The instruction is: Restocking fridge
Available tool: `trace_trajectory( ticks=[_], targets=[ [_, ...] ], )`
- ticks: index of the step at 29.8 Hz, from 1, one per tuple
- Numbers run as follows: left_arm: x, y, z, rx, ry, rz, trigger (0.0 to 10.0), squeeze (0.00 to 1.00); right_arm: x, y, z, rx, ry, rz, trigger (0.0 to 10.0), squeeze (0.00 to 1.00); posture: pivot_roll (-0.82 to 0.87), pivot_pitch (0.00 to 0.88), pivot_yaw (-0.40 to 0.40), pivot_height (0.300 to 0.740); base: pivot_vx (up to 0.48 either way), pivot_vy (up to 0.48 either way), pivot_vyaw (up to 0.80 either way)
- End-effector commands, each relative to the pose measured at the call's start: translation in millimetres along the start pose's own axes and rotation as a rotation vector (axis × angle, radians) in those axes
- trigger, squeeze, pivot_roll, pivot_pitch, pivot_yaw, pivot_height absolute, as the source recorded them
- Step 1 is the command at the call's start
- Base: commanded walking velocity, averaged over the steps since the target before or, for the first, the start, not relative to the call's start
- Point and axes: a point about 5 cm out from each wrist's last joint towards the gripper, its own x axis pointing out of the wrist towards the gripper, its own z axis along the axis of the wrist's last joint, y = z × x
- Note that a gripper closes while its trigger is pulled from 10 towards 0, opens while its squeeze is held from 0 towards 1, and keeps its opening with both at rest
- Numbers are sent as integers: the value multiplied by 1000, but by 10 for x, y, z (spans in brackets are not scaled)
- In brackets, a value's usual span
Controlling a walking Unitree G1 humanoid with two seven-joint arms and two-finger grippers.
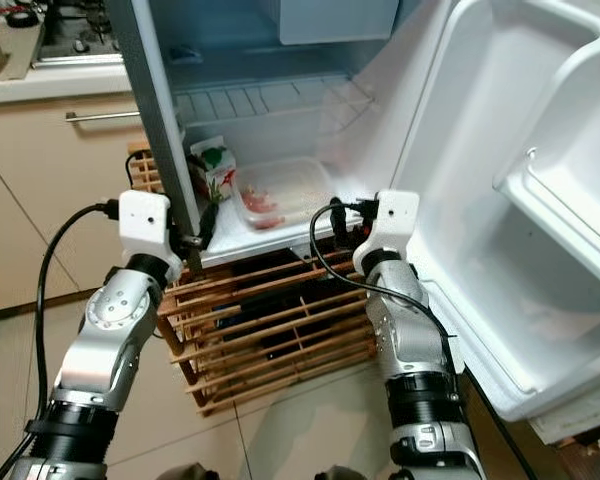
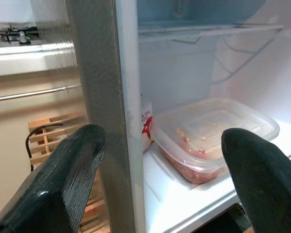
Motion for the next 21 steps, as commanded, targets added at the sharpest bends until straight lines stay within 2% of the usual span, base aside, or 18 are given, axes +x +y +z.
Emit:
trace_trajectory(
  ticks=[1,6,8,15,21],
  targets=[
    [34,-9,38,3,-17,-10,10000,0,-25,-19,-4,-17,0,-1,10000,0,-11,0,-34,740,0,0,0],
    [26,-32,6,-21,4,-14,10000,0,-38,42,-77,14,23,15,10000,0,-8,0,-21,740,0,0,0],
    [25,-40,-9,-34,13,-20,10000,0,-36,54,-86,11,26,20,10000,0,-7,0,-21,740,0,401,0],
    [32,-84,8,-58,5,-48,10000,0,-34,49,-82,8,13,15,10000,0,-5,0,-21,740,0,469,636],
    [25,-82,2,-24,3,-52,10000,0,-35,60,-98,0,15,12,10000,0,-7,0,-14,740,0,356,511]
  ],
)
